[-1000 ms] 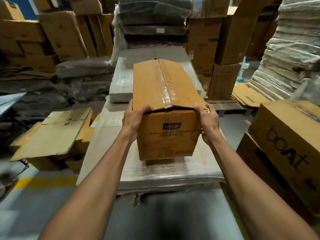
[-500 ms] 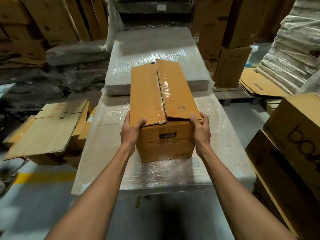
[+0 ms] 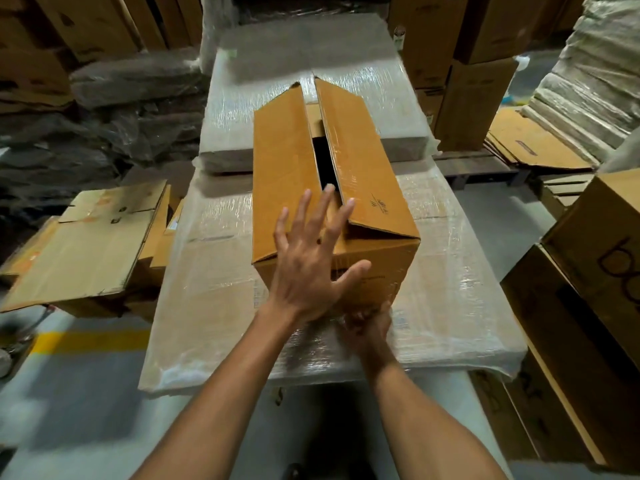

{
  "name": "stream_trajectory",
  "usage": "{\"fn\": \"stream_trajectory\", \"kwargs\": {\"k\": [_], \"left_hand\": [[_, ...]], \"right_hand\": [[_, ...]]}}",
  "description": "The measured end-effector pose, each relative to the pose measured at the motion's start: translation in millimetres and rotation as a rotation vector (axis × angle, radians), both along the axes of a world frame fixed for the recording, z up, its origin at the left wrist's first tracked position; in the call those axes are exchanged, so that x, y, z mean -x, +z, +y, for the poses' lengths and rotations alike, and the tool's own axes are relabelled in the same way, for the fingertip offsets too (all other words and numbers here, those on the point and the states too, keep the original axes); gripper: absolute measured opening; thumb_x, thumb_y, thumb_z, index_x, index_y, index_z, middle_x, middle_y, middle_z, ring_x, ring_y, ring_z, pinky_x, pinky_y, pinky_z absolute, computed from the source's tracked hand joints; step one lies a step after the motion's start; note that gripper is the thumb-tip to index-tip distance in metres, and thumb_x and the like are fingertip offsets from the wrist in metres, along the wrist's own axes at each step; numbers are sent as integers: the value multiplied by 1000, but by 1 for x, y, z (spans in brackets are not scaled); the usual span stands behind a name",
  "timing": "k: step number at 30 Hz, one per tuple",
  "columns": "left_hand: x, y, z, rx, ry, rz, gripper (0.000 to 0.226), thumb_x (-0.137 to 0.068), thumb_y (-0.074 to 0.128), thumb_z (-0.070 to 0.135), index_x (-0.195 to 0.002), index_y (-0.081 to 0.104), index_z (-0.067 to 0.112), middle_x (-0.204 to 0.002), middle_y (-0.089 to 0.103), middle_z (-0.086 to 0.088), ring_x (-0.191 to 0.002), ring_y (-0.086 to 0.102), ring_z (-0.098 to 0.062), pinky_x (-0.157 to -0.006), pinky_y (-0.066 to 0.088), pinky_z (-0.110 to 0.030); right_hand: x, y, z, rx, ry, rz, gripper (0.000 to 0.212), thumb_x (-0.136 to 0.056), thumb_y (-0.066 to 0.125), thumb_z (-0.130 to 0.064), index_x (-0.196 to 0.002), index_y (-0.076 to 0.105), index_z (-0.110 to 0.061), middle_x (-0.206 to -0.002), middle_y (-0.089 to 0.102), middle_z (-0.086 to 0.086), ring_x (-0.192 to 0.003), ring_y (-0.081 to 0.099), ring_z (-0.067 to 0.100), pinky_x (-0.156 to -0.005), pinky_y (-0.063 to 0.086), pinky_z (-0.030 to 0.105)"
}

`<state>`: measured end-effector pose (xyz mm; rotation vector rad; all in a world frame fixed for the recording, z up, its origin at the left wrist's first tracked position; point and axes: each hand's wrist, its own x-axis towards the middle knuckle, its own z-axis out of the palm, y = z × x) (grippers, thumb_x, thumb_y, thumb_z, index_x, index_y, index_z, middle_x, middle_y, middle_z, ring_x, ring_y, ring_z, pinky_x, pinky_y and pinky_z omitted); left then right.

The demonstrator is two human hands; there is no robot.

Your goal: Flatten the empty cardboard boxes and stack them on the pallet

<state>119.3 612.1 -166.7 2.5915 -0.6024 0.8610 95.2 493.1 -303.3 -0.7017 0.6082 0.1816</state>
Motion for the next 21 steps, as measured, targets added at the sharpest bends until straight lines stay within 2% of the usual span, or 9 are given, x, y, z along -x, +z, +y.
{"fn": "stream_trajectory", "kwargs": {"k": [2,4,5,8,9,10,12,18,21], "left_hand": [[-5,-4,0,-109,-17,21,83,-92,48,69,-159,21,28,-169,15,-9,-157,6,-32,-119,8,-68],[-9,-4,1,-201,-33,26,82,-93,47,69,-160,22,30,-170,12,-7,-157,4,-32,-118,8,-68],[-12,-1,2,-223,-36,29,82,-93,46,69,-160,22,30,-170,11,-7,-157,4,-32,-119,8,-67],[-31,23,8,-218,1,67,82,-94,42,71,-162,16,33,-171,9,-4,-157,8,-28,-121,9,-59],[-41,37,11,-213,22,84,83,-94,41,72,-162,14,33,-170,12,-4,-156,12,-27,-121,10,-56],[-53,52,14,-221,46,95,85,-93,41,72,-162,12,32,-169,17,-3,-155,15,-26,-121,12,-54],[-79,85,20,-246,80,116,90,-92,45,72,-162,11,28,-164,26,-2,-152,20,-24,-119,16,-52],[-135,150,23,-254,78,269,82,-84,66,65,-151,32,35,-164,27,-6,-149,26,-30,-118,21,-58],[-147,158,24,-242,80,292,75,-78,73,65,-140,38,38,-145,49,-8,-132,45,-33,-107,35,-57]], "right_hand": [[-2,6,7,-56,-79,46,43,-106,23,-61,-113,59,-39,-116,67,4,-106,65,27,-107,46,56],[-4,10,14,-76,-124,59,52,-104,19,-65,-111,60,-34,-112,69,6,-106,64,27,-106,45,52],[-6,10,17,-76,-139,63,55,-103,19,-66,-112,61,-33,-109,72,7,-104,67,27,-101,49,49],[-20,13,24,-69,-166,98,54,-103,29,-65,-112,61,-24,-90,75,6,-80,73,22,-68,61,33],[-25,19,26,-78,-185,103,53,-101,36,-66,-119,59,-21,-98,73,9,-86,71,25,-73,61,37],[-30,24,30,-109,-191,94,58,-98,45,-67,-129,55,-19,-113,69,13,-99,68,31,-86,59,46],[-41,38,37,-144,-180,70,70,-91,58,-64,-146,46,-22,-134,61,17,-116,61,40,-101,49,61],[-63,77,47,-205,-195,19,68,-81,75,-39,-144,50,-26,-124,70,13,-116,62,35,-109,44,56],[-63,81,50,-207,-162,6,68,-81,75,-31,-144,50,-27,-122,71,12,-117,61,35,-109,43,57]]}}
